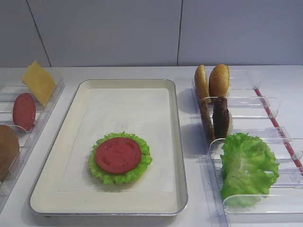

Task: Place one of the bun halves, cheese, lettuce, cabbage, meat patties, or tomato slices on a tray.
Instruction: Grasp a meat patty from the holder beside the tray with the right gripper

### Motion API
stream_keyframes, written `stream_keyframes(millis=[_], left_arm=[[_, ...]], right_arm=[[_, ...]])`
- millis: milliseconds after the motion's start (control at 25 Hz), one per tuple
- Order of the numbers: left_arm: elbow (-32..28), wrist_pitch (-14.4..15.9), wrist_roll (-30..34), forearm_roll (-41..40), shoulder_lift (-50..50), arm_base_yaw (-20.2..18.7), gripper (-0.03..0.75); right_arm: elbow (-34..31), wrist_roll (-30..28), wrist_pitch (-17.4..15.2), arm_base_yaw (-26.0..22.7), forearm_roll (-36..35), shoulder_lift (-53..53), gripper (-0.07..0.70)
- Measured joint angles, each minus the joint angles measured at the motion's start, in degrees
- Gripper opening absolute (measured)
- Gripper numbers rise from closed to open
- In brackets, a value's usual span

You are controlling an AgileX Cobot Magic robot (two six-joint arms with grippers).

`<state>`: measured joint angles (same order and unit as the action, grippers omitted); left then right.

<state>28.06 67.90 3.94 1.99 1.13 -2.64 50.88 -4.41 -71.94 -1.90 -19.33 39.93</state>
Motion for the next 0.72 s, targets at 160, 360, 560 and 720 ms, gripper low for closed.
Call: stream_keyframes(millis=[160,360,560,720], left_arm=[[0.0,0.0,0.0,0.0,0.0,0.0,0.274],[0.0,0.0,0.0,0.0,0.0,0.0,0.274],[0.0,0.0,0.0,0.0,0.0,0.0,0.274],[0.0,0.0,0.0,0.0,0.0,0.0,0.274]], right_arm=[[5.46,0.92,-0.21,1.61,-1.76,7.89,0.426],[11.05,7.81,-0.21,9.46,2.25,17.65,0.426],[15.36,17.13,-0.01,20.78,10.3,26.91,0.426],[19.12,22.66,0.12,26.57,13.86,33.61,0.426]])
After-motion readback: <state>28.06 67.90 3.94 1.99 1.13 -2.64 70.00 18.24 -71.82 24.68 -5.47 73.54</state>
